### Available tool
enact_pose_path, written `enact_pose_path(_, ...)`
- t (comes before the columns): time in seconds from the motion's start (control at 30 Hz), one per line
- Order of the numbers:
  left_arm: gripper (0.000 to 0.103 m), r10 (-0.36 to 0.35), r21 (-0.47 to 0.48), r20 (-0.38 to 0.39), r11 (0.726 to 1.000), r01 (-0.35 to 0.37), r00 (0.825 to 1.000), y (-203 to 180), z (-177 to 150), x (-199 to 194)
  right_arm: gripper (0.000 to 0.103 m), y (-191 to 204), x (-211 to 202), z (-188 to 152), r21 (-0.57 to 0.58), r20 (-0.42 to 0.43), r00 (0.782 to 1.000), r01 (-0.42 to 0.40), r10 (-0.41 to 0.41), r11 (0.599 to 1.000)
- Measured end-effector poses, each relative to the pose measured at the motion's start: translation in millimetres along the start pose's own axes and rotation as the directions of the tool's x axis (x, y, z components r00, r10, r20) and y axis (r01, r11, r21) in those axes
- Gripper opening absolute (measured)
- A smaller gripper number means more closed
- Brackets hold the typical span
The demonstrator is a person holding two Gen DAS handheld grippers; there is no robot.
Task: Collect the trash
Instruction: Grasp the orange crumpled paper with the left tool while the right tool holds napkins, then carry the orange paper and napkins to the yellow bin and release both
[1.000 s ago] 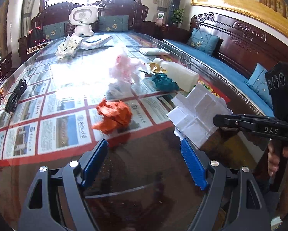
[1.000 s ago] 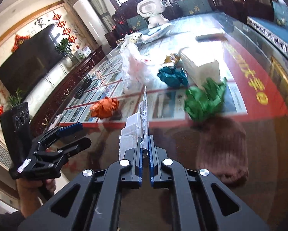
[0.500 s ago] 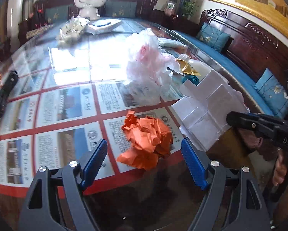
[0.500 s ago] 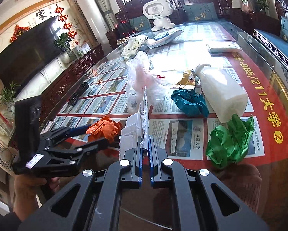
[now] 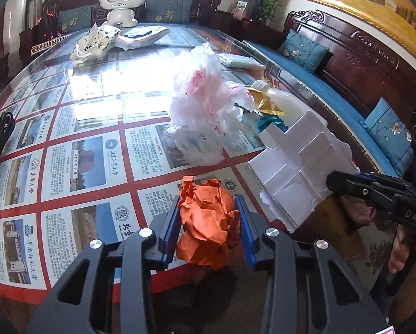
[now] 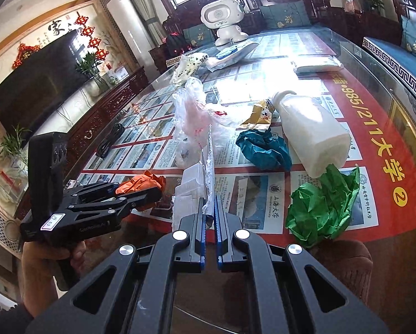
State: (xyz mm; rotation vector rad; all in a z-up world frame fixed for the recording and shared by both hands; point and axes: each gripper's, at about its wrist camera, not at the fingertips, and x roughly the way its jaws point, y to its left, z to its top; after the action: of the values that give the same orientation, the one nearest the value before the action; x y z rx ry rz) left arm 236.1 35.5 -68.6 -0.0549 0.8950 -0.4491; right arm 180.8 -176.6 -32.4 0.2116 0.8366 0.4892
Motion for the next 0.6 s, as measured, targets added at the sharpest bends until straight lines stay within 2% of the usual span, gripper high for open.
enact_pose_path(0.17, 0.039, -0.017, 0.035, 0.048, 0.999, 0.016, 0.999, -17.2, -8.9, -31.7, 0.006, 2.3, -18.7, -4.4, -0.006, 0.016, 1.0, 0.001, -0.001, 1.0)
enact_pose_path(0.33, 0.039, -0.055, 0.099, 0.081, 0.994, 0.047, 0.995, -45.9, -29.7, -71.8, 0.006, 11.4, -55.9, -19.7, -0.03, 0.054, 0.999, -0.003, 0.005, 1.0)
enact_pose_path(0.47, 0.04, -0.077, 0.139, 0.11, 0.988, 0.061, 0.991, -69.3, -56.1, -105.3, 0.006, 21.5, -101.4, -50.4, -0.058, 0.104, 0.995, -0.001, 0.007, 0.998)
enact_pose_path(0.6, 0.04, -0.082, 0.173, 0.104, 0.983, 0.063, 0.991, -96.4, -92.9, -125.3, 0.006, 28.6, -139.5, -90.3, -0.081, 0.12, 0.993, -0.009, 0.019, 0.997)
